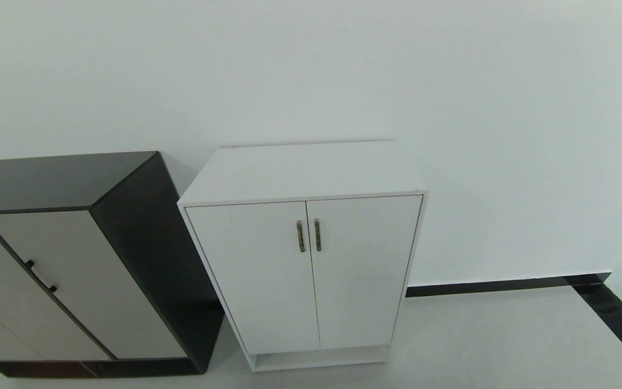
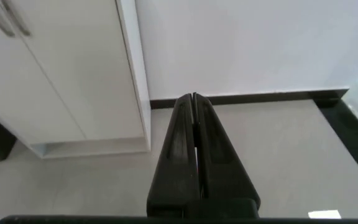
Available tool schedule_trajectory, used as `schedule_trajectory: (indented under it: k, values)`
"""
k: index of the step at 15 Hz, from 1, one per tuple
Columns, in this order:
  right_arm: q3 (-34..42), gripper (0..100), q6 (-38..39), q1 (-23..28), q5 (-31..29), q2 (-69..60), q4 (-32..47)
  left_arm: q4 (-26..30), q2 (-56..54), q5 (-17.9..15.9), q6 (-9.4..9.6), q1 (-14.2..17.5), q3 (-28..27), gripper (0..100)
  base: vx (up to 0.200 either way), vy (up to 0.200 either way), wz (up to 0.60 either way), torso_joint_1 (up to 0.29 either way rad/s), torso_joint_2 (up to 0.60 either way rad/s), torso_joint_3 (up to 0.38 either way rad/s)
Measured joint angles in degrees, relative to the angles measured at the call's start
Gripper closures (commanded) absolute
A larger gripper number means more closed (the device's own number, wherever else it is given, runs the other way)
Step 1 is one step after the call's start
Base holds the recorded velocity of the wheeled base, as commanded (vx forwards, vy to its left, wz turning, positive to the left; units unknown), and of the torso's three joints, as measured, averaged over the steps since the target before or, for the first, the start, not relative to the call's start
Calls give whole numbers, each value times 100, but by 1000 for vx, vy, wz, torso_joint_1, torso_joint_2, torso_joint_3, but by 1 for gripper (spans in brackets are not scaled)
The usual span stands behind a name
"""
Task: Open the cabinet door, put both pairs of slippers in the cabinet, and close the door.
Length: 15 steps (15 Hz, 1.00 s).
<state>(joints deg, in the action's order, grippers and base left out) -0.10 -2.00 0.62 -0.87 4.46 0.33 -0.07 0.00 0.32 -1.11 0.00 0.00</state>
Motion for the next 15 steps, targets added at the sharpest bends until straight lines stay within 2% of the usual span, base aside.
schedule_trajectory:
  k: [15]
  values:
    - [10, 100, 135, -60, 33, -444, -17, 0, 0, 6, 7, 0, 0, 100, 0, 0, 0, 0, 0, 0]
